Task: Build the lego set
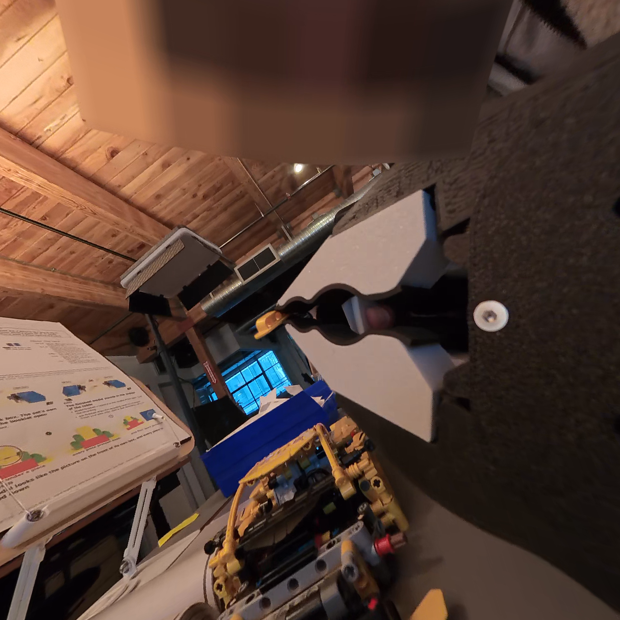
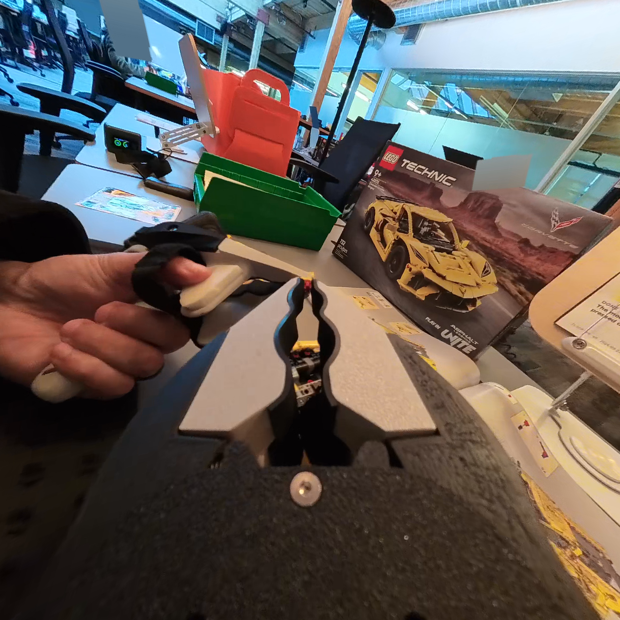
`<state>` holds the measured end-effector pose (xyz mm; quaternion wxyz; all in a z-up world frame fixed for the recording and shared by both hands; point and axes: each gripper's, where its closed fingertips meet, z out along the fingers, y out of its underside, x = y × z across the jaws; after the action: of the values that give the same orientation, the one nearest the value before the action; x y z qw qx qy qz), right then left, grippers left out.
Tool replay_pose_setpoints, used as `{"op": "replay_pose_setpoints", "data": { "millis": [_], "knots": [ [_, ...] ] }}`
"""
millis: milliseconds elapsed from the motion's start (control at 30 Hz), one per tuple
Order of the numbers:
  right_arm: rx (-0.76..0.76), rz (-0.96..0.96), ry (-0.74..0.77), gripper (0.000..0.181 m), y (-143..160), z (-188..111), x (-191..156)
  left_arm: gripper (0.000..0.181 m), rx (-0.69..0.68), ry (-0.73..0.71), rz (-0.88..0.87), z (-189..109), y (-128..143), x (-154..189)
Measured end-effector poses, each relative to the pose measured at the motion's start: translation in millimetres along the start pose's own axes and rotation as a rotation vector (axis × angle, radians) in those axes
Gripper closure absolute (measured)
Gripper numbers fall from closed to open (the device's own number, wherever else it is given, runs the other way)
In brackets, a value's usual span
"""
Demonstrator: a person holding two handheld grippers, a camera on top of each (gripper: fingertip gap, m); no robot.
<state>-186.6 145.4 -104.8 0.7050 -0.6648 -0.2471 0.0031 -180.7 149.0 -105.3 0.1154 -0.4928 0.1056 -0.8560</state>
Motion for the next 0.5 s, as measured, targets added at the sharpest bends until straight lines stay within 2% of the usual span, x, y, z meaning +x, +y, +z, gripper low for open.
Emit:
{"op": "replay_pose_setpoints", "data": {
  "millis": [167, 267, 333, 433, 500],
  "knots": [
    [0.040, 0.057, -0.024, 0.175, -4, 0, 2, 0.177, 0.012, -0.044, 0.182, 0, -7, 4],
    [0.060, 0.265, -0.108, 0.163, -3, -1, 4, 0.178, 0.039, -0.100, 0.394, -3, -18, 11],
    [0.075, 0.461, -0.221, 0.153, -4, 0, -1, 0.177, 0.003, -0.083, 0.516, 1, -11, 22],
    [0.171, 0.700, -0.368, 0.156, -20, -5, -1, 0.177, -0.032, -0.060, 0.640, 5, -1, 32],
    [0.233, 0.786, -0.457, 0.167, -30, -13, -1, 0.177, -0.034, -0.067, 0.683, 6, 0, 34]
  ]
}}
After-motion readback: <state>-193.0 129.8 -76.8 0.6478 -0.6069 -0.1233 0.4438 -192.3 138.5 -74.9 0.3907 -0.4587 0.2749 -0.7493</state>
